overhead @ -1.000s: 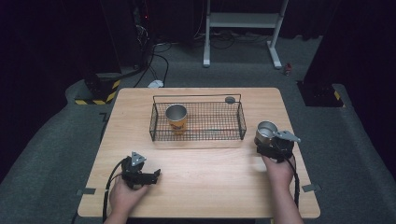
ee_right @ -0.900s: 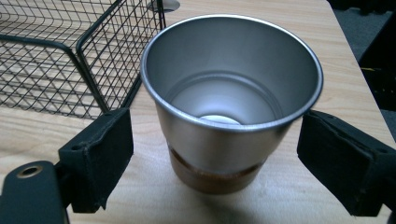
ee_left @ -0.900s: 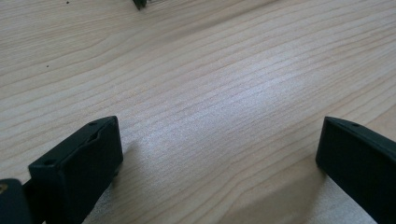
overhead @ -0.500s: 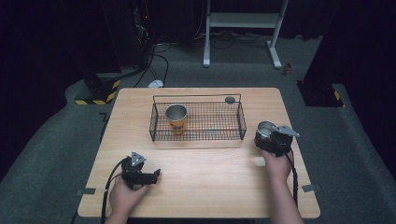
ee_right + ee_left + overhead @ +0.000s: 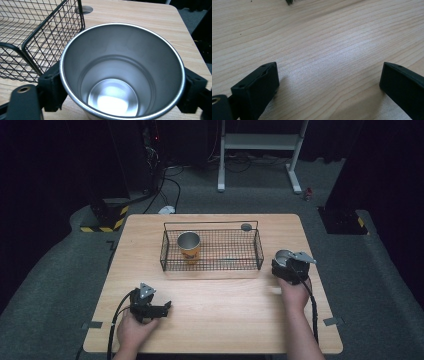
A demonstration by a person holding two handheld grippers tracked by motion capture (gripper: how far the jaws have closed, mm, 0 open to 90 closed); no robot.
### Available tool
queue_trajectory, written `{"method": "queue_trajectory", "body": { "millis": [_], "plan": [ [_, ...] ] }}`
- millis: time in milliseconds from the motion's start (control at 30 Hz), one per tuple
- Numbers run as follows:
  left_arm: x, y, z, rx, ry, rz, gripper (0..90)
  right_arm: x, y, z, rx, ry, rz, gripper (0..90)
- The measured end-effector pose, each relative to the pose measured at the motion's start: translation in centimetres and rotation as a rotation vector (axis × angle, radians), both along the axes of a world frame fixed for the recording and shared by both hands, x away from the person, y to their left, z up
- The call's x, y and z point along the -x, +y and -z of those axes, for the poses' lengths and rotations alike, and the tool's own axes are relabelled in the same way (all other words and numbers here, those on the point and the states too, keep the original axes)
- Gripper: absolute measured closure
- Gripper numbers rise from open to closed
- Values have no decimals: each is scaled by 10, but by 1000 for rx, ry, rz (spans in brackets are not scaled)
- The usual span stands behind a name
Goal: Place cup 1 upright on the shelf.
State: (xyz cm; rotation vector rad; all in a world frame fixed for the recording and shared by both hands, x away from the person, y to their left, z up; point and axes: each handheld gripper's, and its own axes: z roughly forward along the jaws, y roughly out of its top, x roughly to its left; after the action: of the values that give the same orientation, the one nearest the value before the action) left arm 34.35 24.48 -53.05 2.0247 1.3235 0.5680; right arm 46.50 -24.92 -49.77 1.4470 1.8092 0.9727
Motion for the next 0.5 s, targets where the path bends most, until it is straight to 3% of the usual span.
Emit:
{"method": "queue_trajectory", "body": {
  "millis": [500],
  "plan": [
    [0, 0, 0, 3, -1, -2, 29, 10, 3, -3, 22, 0, -27, 184]
  ]
}}
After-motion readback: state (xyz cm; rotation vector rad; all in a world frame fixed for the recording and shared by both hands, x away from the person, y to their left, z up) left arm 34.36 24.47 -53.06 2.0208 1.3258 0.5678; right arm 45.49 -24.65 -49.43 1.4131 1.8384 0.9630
